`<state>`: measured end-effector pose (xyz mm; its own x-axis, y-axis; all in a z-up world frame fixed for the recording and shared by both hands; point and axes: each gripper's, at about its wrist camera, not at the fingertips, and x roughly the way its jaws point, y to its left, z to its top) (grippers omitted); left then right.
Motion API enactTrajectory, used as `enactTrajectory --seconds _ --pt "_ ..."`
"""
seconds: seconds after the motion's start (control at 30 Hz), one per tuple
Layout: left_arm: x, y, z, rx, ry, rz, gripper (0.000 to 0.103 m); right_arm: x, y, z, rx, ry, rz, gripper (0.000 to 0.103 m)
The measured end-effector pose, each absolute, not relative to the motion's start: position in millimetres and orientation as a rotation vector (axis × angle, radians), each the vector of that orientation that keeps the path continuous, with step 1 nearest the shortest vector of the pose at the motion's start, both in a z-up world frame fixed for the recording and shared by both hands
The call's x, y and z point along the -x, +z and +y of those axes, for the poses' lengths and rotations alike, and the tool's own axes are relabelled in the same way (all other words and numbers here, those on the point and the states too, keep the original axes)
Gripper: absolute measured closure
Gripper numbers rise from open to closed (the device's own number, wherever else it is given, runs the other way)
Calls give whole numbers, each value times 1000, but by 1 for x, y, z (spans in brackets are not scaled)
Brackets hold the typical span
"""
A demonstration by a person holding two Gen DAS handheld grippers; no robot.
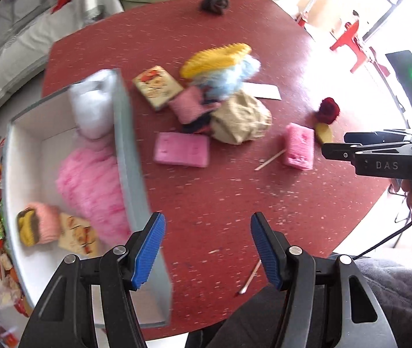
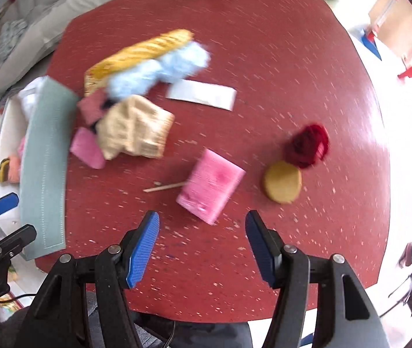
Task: Organize soft objects
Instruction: 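Grasp the pink foam block with the right tool while the left tool grasps the beige knitted sock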
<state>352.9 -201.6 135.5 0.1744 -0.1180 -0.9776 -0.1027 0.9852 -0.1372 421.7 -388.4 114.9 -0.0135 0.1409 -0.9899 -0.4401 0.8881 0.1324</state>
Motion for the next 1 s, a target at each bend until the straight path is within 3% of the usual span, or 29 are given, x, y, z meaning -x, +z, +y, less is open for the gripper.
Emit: enactTrajectory --seconds 0.23,0.43,0.9,1.0 --pt "-403 100 -223 298 11 1461 40 -435 83 -408 137 461 1608 37" --pt "-449 74 -258 109 -64 1470 40 -434 63 -395 177 544 1619 37" --pt "-495 22 -280 9 -130 1595 40 -447 33 -381 194 511 1611 38" --pt "-501 17 -284 22 -121 1604 40 -451 27 -374 227 515 1612 43"
